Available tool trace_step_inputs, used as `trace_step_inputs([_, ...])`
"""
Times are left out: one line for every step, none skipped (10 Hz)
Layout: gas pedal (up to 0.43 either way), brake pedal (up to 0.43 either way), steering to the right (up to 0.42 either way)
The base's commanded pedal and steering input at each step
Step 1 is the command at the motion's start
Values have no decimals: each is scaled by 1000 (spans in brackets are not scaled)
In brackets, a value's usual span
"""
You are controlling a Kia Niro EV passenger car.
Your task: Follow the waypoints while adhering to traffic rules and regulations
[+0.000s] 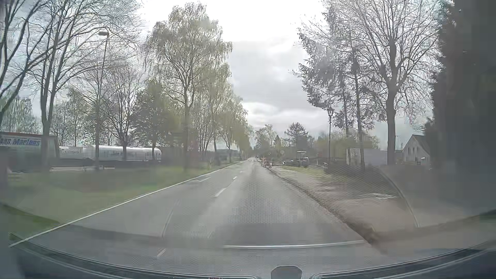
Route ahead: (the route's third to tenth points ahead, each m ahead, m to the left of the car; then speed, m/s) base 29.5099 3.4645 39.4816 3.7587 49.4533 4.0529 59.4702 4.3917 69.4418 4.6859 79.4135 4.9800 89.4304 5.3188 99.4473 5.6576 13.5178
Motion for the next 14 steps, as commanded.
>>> trace_step_inputs([169,0,-15])
trace_step_inputs([169,0,-15])
trace_step_inputs([157,0,-15])
trace_step_inputs([157,0,-15])
trace_step_inputs([157,0,-16])
trace_step_inputs([157,0,-16])
trace_step_inputs([157,0,-16])
trace_step_inputs([157,0,-16])
trace_step_inputs([169,0,-15])
trace_step_inputs([169,0,-13])
trace_step_inputs([169,0,-12])
trace_step_inputs([169,0,-11])
trace_step_inputs([169,0,-12])
trace_step_inputs([169,0,-11])
